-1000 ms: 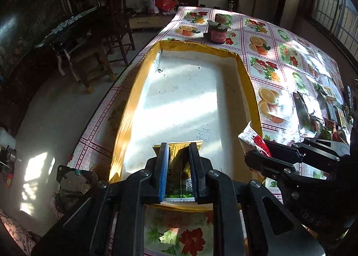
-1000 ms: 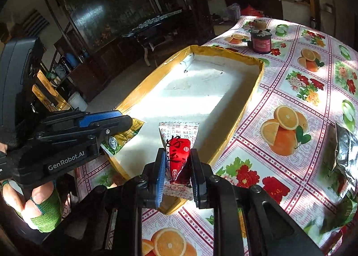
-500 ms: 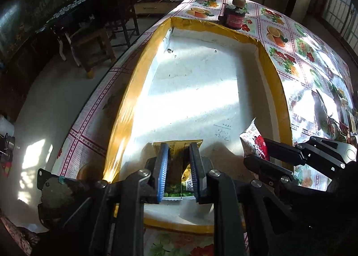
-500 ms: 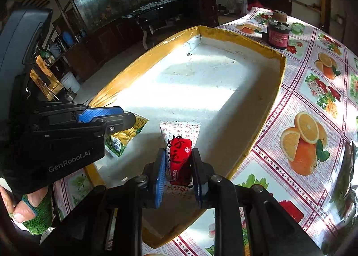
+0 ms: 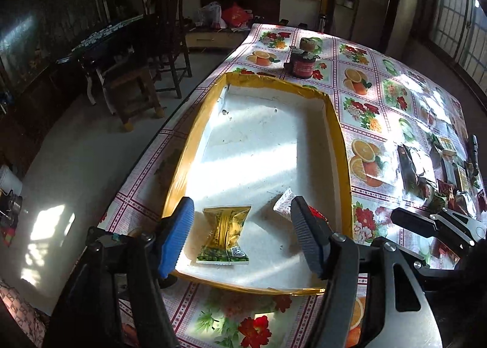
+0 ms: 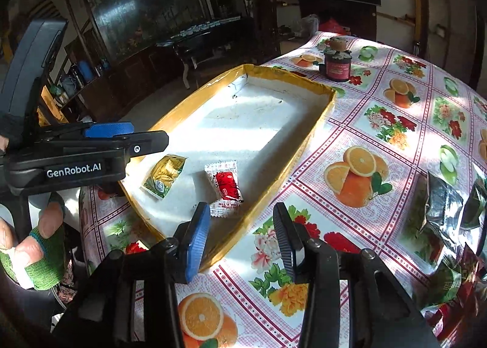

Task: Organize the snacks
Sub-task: 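Carry both packets over the yellow tray and open both grippers to drop them, then move both grippers back to the snack pile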

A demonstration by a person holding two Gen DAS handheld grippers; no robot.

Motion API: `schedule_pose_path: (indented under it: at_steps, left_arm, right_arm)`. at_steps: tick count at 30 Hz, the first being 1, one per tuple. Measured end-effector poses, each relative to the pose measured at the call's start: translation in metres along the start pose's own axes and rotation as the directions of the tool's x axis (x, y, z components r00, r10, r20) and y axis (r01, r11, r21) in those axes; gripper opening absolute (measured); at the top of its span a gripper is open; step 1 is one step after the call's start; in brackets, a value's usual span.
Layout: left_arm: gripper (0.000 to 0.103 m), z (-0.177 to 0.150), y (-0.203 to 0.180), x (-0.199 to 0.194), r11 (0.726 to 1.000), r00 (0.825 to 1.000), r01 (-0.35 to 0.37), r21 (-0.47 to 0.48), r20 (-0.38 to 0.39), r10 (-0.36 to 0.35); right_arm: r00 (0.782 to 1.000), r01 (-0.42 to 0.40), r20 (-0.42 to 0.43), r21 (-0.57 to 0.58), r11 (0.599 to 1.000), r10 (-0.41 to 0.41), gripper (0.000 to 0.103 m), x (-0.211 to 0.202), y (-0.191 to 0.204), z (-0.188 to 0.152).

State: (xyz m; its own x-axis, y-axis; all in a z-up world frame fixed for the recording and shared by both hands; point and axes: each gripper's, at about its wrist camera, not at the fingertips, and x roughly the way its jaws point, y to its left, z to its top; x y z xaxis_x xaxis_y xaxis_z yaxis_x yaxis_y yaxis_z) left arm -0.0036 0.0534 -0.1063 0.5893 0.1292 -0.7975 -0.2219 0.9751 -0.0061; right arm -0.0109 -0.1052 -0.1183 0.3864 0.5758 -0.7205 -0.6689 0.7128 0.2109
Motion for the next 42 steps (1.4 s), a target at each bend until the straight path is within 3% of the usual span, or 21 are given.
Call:
schedule_pose_path:
  at_steps: [16, 31, 42]
  left_arm:
    - [0.077, -0.004, -0.057, -0.032, 0.996, 0.998, 0.021, 0.088, 0.054, -0.026]
    - [0.077, -0.022, -0.139, -0.026, 0.973, 0.994, 0.108, 0.205, -0.02, -0.107]
    - [0.078, -0.015, -0.19, -0.012, 0.956, 0.982, 0.183, 0.231, -0.083, -0.168]
  right_arm:
    - [0.985, 0.155, 0.041, 0.21, 0.965, -0.167, 0.049, -0.09, -0.088, -0.069]
    - [0.962, 0.244, 0.038, 0.334, 0.911, -0.272, 0.053, -0.141, -0.144, -0.123]
    - [0.951, 0.27, 0.03, 0.404, 0.874, -0.307, 0.054, -0.151, -0.17, -0.137]
